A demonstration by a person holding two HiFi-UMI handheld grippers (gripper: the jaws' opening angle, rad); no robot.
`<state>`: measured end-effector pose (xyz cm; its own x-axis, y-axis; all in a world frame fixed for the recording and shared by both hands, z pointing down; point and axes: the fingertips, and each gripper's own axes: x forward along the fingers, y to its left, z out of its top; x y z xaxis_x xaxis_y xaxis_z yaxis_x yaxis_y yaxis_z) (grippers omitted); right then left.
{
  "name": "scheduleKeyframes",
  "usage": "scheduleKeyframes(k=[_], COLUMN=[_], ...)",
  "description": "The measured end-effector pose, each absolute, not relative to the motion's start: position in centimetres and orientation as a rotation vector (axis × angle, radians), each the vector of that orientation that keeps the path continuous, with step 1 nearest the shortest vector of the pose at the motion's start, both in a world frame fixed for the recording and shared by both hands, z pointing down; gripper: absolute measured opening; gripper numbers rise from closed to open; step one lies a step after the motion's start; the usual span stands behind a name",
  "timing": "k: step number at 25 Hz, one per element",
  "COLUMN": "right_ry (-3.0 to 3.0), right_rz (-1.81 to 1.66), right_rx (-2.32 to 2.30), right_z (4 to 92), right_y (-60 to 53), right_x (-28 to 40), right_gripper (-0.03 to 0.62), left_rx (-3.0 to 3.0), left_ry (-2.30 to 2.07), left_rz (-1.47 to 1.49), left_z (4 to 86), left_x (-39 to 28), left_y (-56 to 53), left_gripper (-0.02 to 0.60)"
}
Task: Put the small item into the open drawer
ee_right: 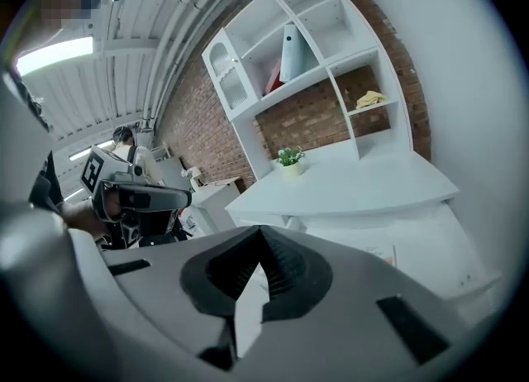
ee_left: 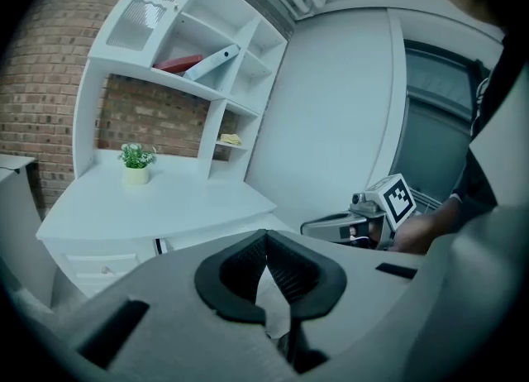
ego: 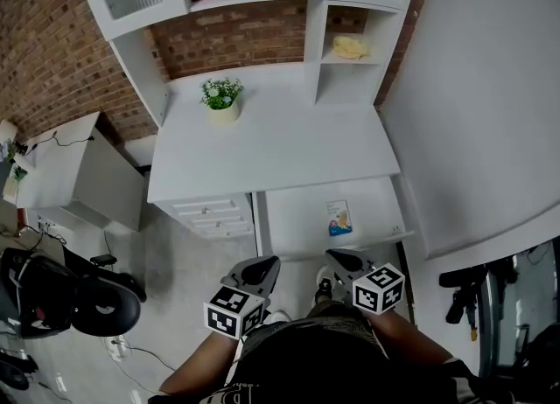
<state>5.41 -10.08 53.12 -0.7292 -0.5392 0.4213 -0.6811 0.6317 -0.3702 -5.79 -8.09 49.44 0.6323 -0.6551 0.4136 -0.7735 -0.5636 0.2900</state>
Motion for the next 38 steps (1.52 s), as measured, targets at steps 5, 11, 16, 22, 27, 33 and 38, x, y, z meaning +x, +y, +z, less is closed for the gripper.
scheduleKeyframes(k=[5, 11, 16, 22, 27, 33, 38], right_ry=[-2.580, -2.599, -2.601, -2.613, -2.614, -2.618, -2.611], right_rz=[0.727, 0.671, 0.659, 0.628, 0.606, 0.624, 0.650], right_rx=[1.009, 1.015, 0.987, 0.971, 0.950, 0.921, 0.914], right_z=[52.1, 50.6, 50.2, 49.2, 49.2, 49.8, 50.5], right_y=[-7.1, -6.0, -5.8, -5.8, -5.7, -5.4, -5.1], right_x=[4.7, 5.5, 7.0, 9.7, 11.6, 12.9, 13.6], right_gripper=[0.003, 0.003, 0.003, 0.003, 0.003, 0.003, 0.003], left_rx=[2.437, 2.441, 2.404, 2.395, 2.398, 2.375, 2.355], left_ry=[-1.083, -1.099, -1.149, -1.173, -1.177, -1.186, -1.180], left_rz=[0.356, 0.359, 0.340, 0.332, 0.351, 0.378, 0.393], left_z=[49.1, 48.6, 48.4, 48.2, 48.3, 48.9, 49.4], left_x=[-6.0, -5.8, -4.8, -2.0, 0.7, 1.9, 2.7], left_y=[-5.8, -4.4, -4.3, -4.7, -4.3, -4.2, -3.9], left_gripper=[0.015, 0.015, 0.015, 0.015, 0.015, 0.015, 0.015])
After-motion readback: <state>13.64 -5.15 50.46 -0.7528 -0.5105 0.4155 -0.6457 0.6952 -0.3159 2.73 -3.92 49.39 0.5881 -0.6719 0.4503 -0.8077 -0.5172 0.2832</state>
